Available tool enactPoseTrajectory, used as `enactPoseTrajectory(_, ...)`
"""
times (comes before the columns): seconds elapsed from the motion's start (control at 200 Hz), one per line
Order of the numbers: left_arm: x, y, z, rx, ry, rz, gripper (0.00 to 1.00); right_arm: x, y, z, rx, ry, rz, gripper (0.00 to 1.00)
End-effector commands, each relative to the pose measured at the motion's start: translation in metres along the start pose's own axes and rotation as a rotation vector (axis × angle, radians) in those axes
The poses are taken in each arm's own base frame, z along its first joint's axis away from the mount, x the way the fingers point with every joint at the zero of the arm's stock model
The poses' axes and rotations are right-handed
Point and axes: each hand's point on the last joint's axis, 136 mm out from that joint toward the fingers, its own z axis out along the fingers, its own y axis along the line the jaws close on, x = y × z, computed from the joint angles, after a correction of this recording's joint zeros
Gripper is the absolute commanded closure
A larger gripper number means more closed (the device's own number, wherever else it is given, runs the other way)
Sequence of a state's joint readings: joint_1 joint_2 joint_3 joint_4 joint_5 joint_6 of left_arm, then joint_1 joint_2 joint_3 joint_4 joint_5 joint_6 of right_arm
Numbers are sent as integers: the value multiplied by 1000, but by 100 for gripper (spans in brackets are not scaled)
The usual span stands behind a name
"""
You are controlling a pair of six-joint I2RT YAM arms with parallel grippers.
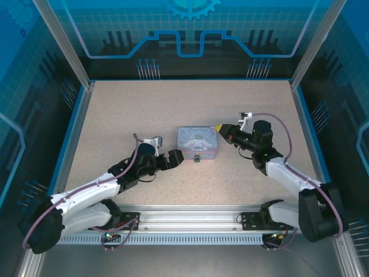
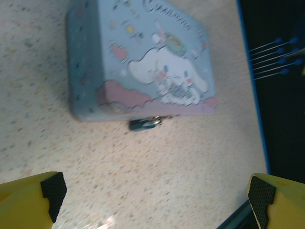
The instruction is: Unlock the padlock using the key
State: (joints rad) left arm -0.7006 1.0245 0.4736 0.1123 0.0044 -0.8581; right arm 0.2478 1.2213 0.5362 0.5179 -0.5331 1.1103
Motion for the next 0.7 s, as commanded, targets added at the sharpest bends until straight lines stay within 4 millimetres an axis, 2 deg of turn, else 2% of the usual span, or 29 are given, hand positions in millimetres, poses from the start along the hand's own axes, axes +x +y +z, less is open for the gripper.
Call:
enactPoseTrajectory(0.0, -7, -20, 5, 94, -40, 2, 1, -4, 5, 8, -52, 14, -20, 100)
enactPoseTrajectory(0.07, -12, -23, 8, 98, -58, -11, 1, -4, 8, 14, -71, 33, -13, 100)
enactPoseTrajectory(0.22, -44, -44, 7, 112, -157, -85, 1, 9, 18, 24, -90, 52, 49, 100)
enactPoseTrajectory(0.405, -76, -64, 17, 152, -251, -260, 6, 24, 44, 41, -99, 54, 96, 100)
enactPoseTrajectory(0.56, -92, -84, 26, 228, -283, -328, 23, 31, 54, 49, -88, 40, 99, 100)
enactPoseTrajectory(0.695, -99, -87, 29, 249, -311, -365, 38, 33, 53, 52, -84, 25, 121, 100)
